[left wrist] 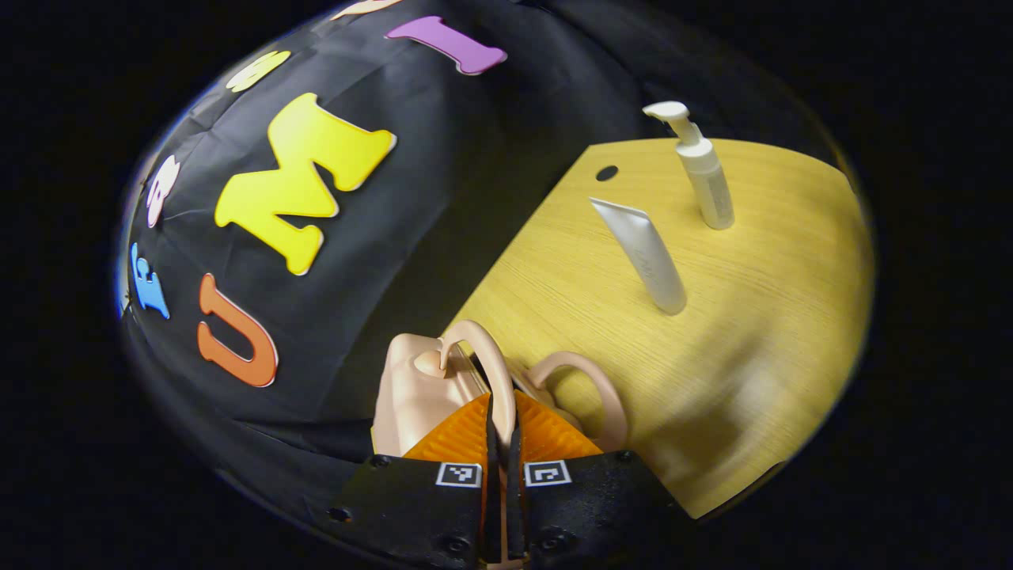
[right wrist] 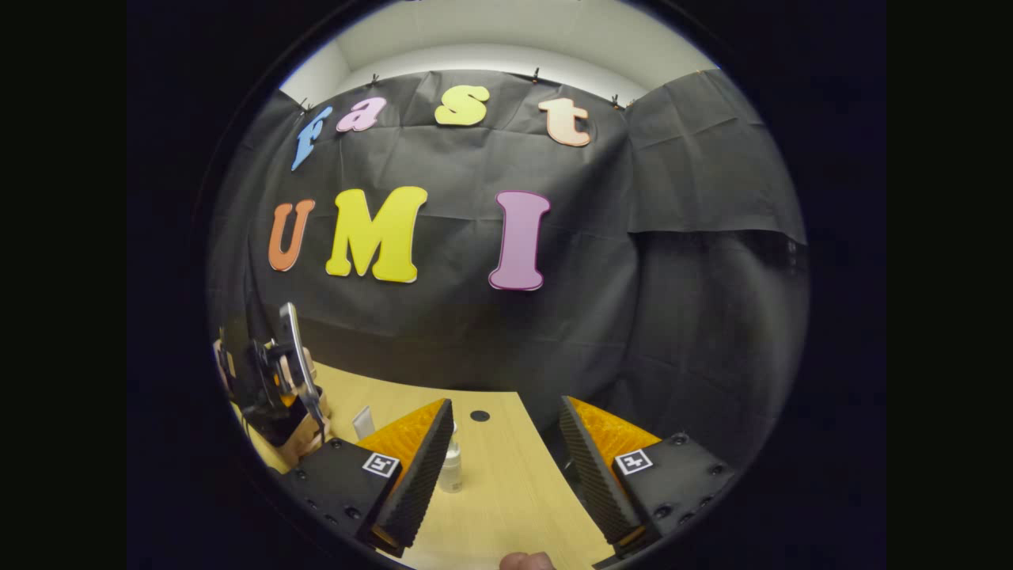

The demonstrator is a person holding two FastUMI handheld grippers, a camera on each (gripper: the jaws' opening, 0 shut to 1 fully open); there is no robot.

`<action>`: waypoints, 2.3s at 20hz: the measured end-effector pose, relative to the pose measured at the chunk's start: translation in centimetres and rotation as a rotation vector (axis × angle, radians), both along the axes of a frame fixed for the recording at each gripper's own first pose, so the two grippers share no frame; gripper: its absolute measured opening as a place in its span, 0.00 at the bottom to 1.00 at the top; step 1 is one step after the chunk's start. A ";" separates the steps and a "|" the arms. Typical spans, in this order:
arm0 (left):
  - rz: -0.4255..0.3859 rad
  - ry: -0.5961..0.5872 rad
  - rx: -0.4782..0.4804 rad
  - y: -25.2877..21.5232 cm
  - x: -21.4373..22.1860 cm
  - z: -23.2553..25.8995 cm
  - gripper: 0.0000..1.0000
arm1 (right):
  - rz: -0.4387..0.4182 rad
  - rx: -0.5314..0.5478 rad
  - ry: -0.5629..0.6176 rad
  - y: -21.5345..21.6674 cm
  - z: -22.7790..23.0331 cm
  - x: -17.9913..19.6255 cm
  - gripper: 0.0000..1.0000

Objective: First open the suitcase, pack the skin care products into it, and then close the suitcase.

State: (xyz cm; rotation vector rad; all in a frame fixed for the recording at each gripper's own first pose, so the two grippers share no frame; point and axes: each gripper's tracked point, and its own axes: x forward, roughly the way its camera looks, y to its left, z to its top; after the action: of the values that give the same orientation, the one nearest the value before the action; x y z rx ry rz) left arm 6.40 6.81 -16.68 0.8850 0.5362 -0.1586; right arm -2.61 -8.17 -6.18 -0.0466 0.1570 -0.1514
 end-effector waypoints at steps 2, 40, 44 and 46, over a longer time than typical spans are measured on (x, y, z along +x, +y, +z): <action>0.039 -0.066 -0.041 2.7 -0.3 3.5 0.05 | 0.022 -0.004 -0.015 1.4 0.8 0.4 0.80; 0.581 -0.325 -0.697 38.6 -1.0 0.4 1.00 | 0.096 -0.050 0.025 11.7 3.4 5.7 0.80; 0.532 -0.440 -0.684 28.8 -2.0 7.6 1.00 | 0.108 -0.024 -0.009 9.1 3.5 4.4 0.80; 0.516 -0.493 -0.672 23.7 -3.0 10.2 1.00 | 0.100 0.001 -0.012 7.1 3.0 3.6 0.80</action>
State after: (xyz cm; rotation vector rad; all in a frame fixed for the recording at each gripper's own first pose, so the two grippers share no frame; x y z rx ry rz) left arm 3.44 30.49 -6.46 0.0961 0.2033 0.3332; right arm 1.03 -1.11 -3.22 -0.0528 0.1425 -0.0523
